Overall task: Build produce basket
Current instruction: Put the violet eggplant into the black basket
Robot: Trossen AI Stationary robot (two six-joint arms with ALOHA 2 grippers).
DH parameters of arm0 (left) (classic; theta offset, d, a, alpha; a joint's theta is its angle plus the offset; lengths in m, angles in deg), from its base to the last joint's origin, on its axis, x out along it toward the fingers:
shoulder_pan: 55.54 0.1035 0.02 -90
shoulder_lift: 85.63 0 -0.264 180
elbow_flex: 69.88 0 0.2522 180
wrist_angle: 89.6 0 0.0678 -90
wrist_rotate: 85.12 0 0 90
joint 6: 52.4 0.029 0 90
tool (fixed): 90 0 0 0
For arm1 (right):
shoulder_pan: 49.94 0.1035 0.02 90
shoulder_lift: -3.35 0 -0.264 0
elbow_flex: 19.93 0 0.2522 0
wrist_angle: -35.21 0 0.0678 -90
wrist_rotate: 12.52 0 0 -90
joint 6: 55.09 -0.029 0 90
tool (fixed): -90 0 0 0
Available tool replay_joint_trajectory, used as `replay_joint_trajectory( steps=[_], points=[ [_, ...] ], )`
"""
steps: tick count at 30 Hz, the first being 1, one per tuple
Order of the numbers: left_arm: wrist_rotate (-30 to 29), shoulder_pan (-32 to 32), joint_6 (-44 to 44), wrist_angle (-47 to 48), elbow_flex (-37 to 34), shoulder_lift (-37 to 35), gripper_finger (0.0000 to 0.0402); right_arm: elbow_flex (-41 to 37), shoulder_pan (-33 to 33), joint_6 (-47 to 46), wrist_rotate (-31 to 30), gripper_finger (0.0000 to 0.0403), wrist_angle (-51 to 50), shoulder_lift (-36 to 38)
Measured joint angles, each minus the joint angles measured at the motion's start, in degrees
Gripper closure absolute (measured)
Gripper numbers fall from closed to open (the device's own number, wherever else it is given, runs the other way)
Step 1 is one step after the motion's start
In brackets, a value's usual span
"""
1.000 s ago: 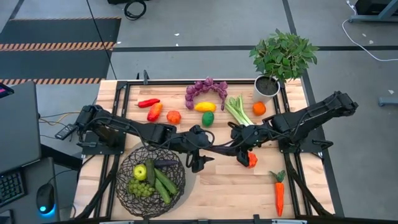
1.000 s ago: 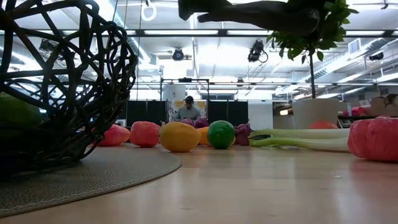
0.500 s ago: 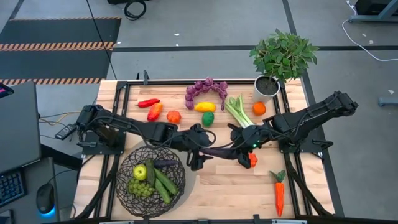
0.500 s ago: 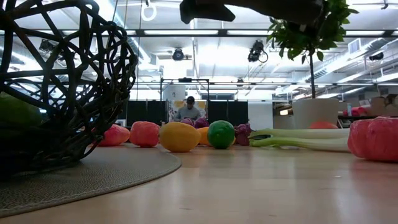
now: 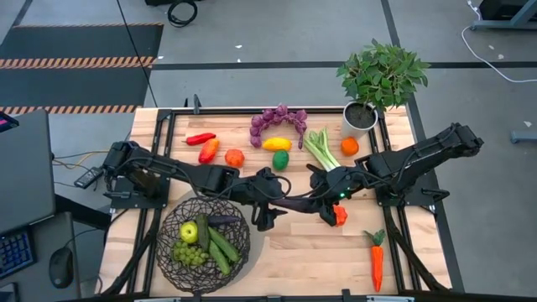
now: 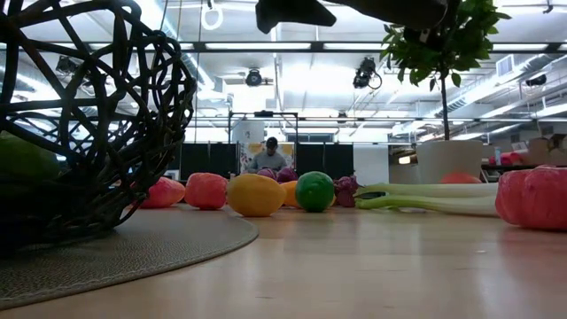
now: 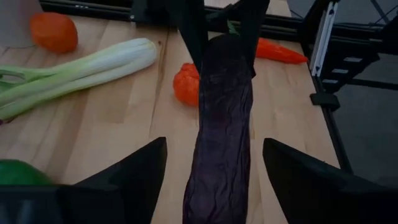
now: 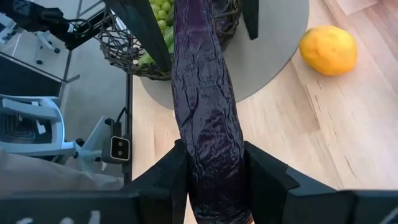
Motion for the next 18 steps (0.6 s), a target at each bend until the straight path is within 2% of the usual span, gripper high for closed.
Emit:
replay_joint_trajectory(
  steps=[5,15,18],
  points=[
    [0.0,0.02,-2.48,-0.5,0.0,0.0,0.0178,-0.02,-0.24,-0.19,-0.01,0.027,0.0,0.0],
    [2.62,-0.04,-5.66,-0.72,0.02,-0.02,0.0319,-0.02,-0.24,0.07,0.17,0.0256,0.0,-0.02],
    [3.0,-0.04,-5.77,-0.69,0.04,-0.02,0.0335,-0.04,-0.24,0.19,0.39,0.0245,-0.01,-0.04]
  ],
)
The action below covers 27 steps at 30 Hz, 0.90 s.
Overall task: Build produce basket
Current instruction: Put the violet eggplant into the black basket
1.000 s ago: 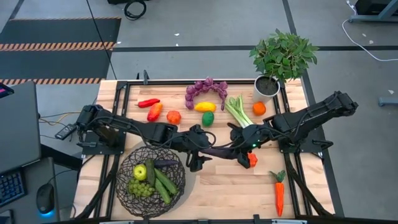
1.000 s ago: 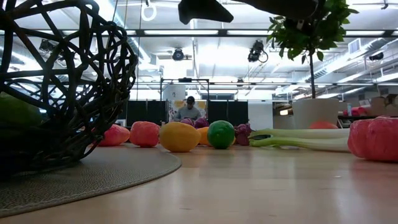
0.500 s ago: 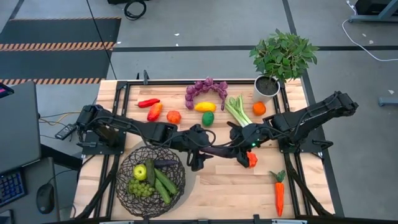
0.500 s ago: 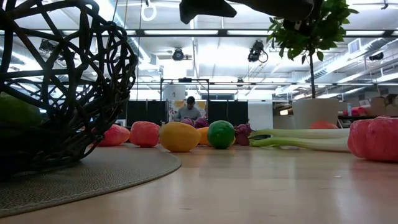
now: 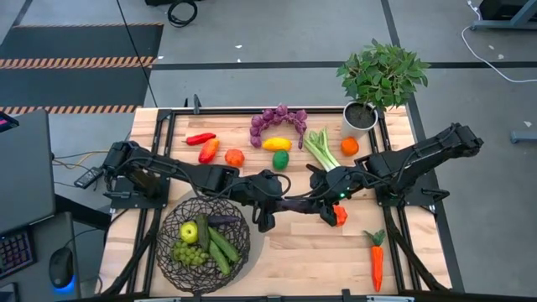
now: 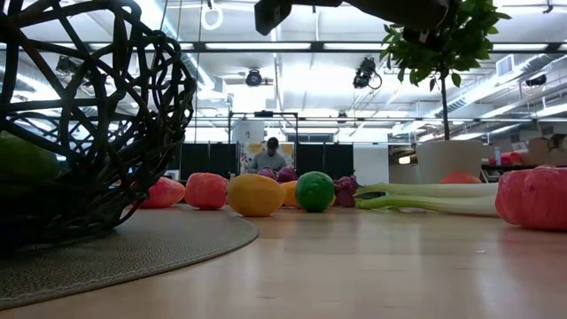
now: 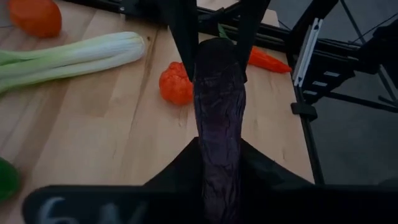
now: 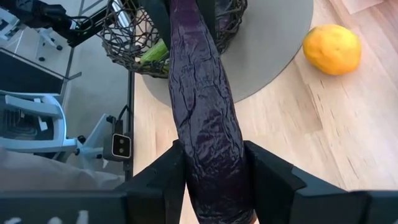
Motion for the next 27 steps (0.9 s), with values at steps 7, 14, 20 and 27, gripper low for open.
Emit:
replay_joint_trajectory(
  steps=[7,14,20,27],
  points=[
    [0.12,-0.06,0.04,0.43,0.0,-0.02,0.0301,-0.02,-0.02,-0.17,2.4,0.0205,-0.21,0.4],
    [0.12,-0.04,-1.08,3.54,0.04,-0.07,0.0307,-0.02,-0.02,0.95,2.66,0.0154,-2.2,4.19],
    [5.15,-0.06,-8.11,11.48,0.04,-0.56,0.0322,-0.02,0.0,1.36,2.71,0.0126,-11.3,7.51],
    [4.65,-2.77,-12.04,21.47,0.02,-4.15,0.0314,-0.04,0.0,3.01,0.04,0.0127,-16.37,9.83]
  ],
)
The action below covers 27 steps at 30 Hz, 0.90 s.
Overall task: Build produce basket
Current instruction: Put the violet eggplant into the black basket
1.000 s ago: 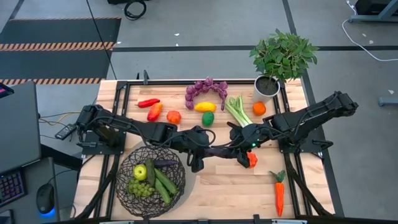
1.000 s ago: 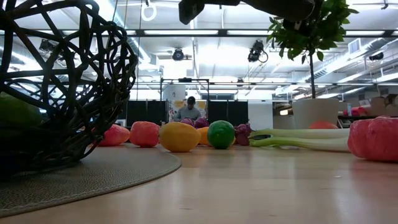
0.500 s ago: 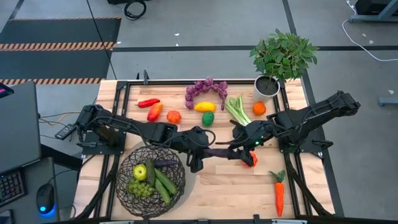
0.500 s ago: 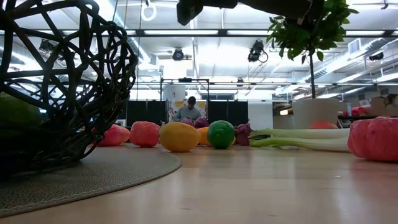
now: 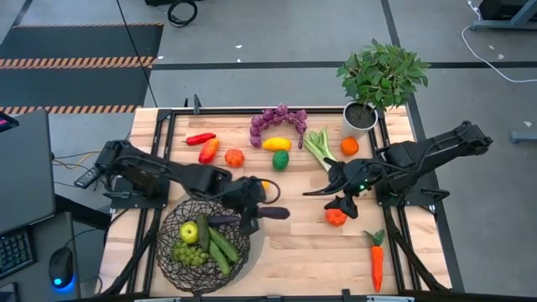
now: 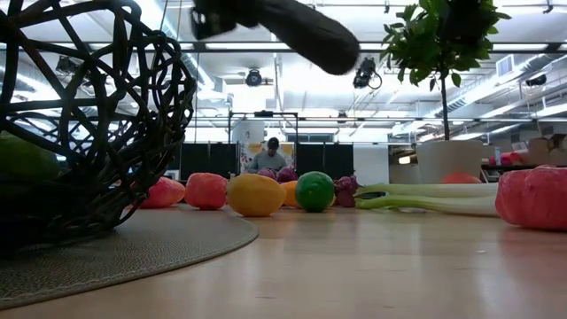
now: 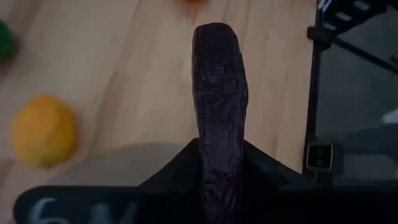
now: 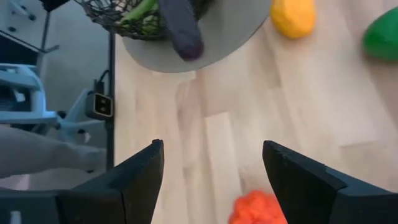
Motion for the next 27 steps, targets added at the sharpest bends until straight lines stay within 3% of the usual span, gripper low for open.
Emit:
replay_joint_trajectory(
  steps=[12,17,22,27],
  points=[
    [-14.16,-14.09,-12.12,16.3,0.01,-7.41,0.0308,0.0,0.0,4.03,-4.66,0.0128,-1.34,0.41],
    [-14.47,-19.36,-16.82,18.75,-0.17,-7.45,0.0301,0.01,0.0,3.96,-4.95,0.0128,-1.33,0.4],
    [-15.17,-22.11,-26.97,27.26,-0.17,-7.48,0.0296,0.01,0.0,3.81,-5.02,0.0129,-1.34,0.4],
    [-15.02,-23.93,-31.17,29.29,-0.22,-7.48,0.0266,-0.26,0.0,1.11,-6.4,0.0129,-1.26,0.37]
  ],
)
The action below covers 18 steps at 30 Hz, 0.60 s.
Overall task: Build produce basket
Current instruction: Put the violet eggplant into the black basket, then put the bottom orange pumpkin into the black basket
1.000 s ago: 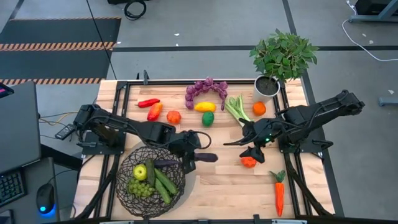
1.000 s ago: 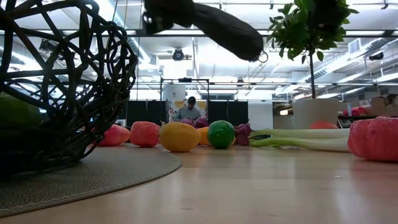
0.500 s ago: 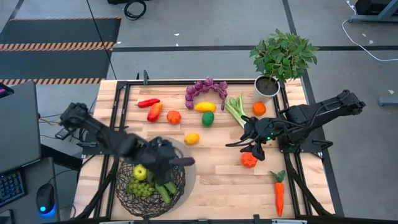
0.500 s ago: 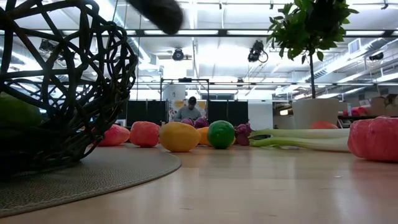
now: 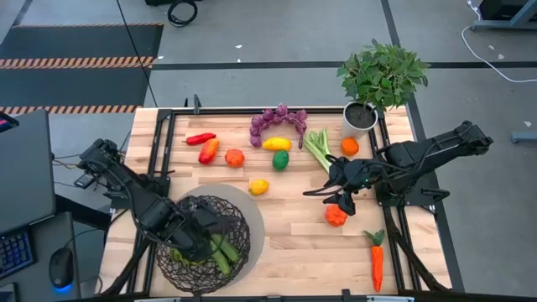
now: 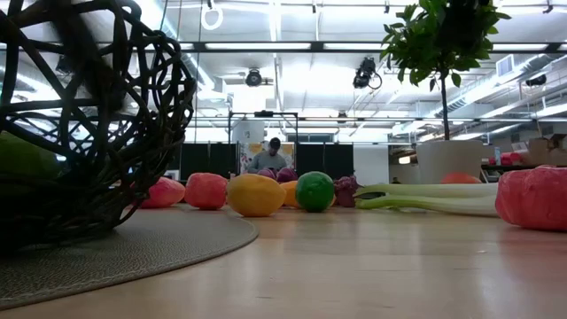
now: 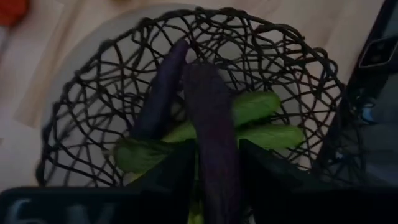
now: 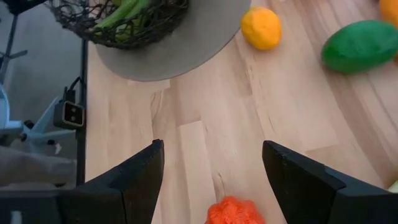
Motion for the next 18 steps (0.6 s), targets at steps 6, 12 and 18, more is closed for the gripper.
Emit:
replay_joint_trajectory(
  steps=[6,12,18],
  points=[
    [-0.07,0.17,-2.57,0.18,0.0,0.73,0.0182,-2.02,-0.02,-3.73,-0.1,0.0129,0.05,-0.01],
    [-0.37,2.33,-0.49,-2.56,-0.01,0.71,0.0129,-3.23,0.0,-8.95,-0.08,0.0129,0.09,-0.02],
    [-0.87,9.42,2.76,-3.86,-0.02,0.55,0.0132,-3.23,0.0,-15.07,-0.19,0.0129,-0.47,-0.02]
  ],
)
